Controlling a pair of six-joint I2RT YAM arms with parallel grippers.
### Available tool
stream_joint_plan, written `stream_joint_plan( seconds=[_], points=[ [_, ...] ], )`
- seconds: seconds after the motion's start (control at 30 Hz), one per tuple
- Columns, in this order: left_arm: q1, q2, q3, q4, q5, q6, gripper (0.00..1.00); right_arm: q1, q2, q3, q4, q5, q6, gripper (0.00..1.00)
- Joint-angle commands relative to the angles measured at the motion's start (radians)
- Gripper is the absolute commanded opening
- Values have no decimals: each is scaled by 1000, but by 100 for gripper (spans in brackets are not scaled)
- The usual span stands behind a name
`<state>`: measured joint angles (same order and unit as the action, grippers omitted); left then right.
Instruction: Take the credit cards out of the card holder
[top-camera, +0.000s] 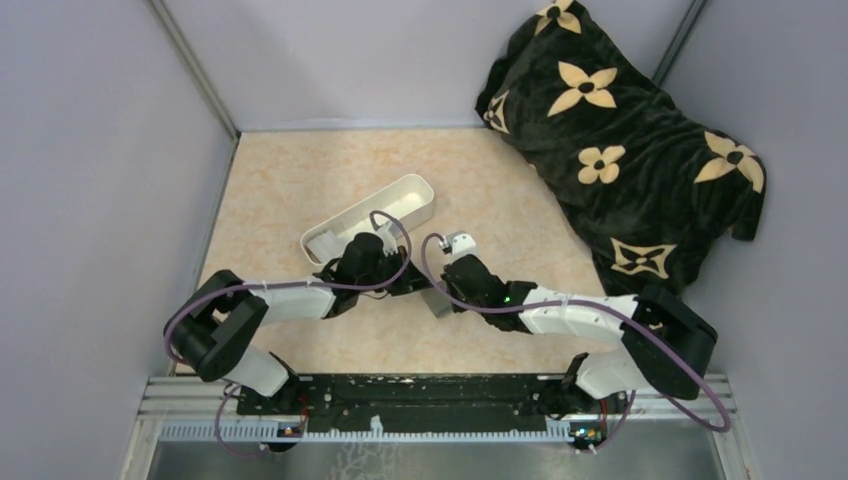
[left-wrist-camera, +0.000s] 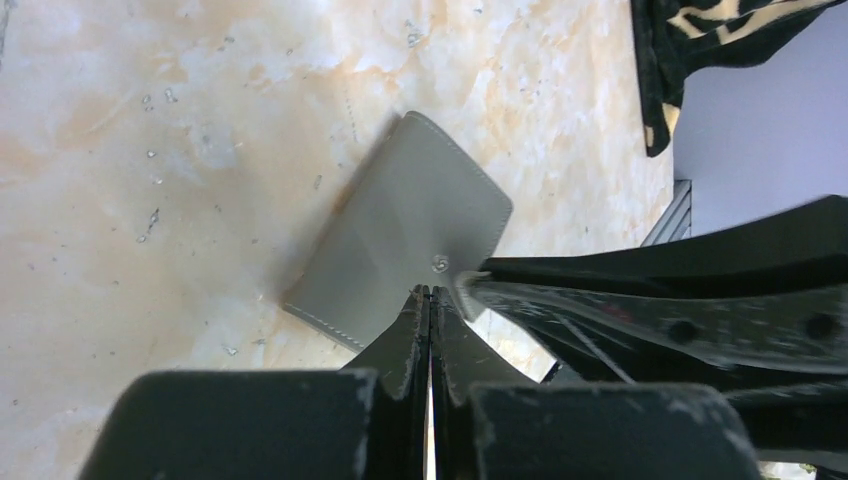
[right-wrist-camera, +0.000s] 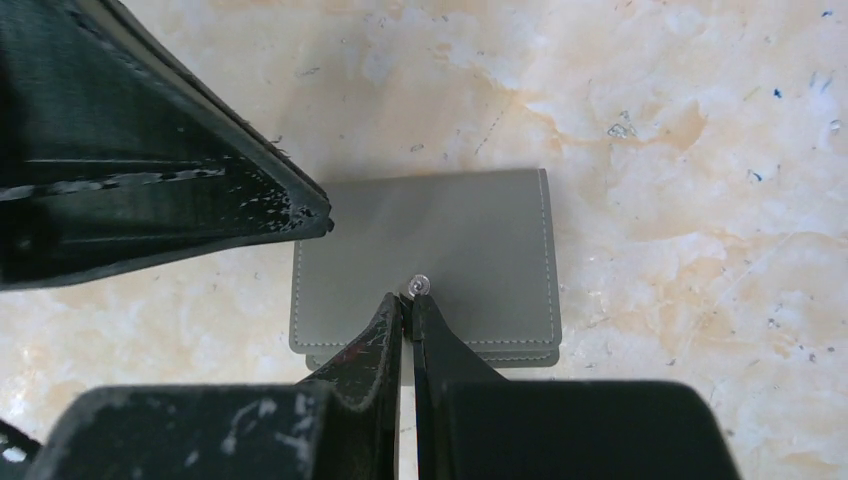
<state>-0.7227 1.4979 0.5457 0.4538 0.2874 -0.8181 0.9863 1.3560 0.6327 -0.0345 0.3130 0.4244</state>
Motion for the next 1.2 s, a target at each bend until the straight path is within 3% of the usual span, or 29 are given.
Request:
stream_joint_plan(
  seconds=[0.0,0.33,0.47,0.63,0.8,0.97,1.07,1.17],
  points=[
    [-3,22,13,-2,-6,-6,0,8,-98,-40,91,-14,-28,0],
    [-8,80,53,27,21,-18,0,8,-255,-161,110,-55,-15,3],
    [-39,88,124,-57,-17,28,0,8,-313,-205,96,-53,14,12],
    [-41,98,156,-72,-14,36,0,8,-394,-271,99,-64,66,18],
    [-41,115,164,-71,-6,35,0,8,-484,-335,57,-60,115,33],
    [-46,146,167,-68,-16,47,0,8,-560,-365,43,-22,154,39],
    [-67,167,197,-112,-41,93,0,8,-556,-330,-2,30,155,40],
    [-101,179,236,-165,-71,150,0,8,-516,-291,-63,91,170,24]
  ],
)
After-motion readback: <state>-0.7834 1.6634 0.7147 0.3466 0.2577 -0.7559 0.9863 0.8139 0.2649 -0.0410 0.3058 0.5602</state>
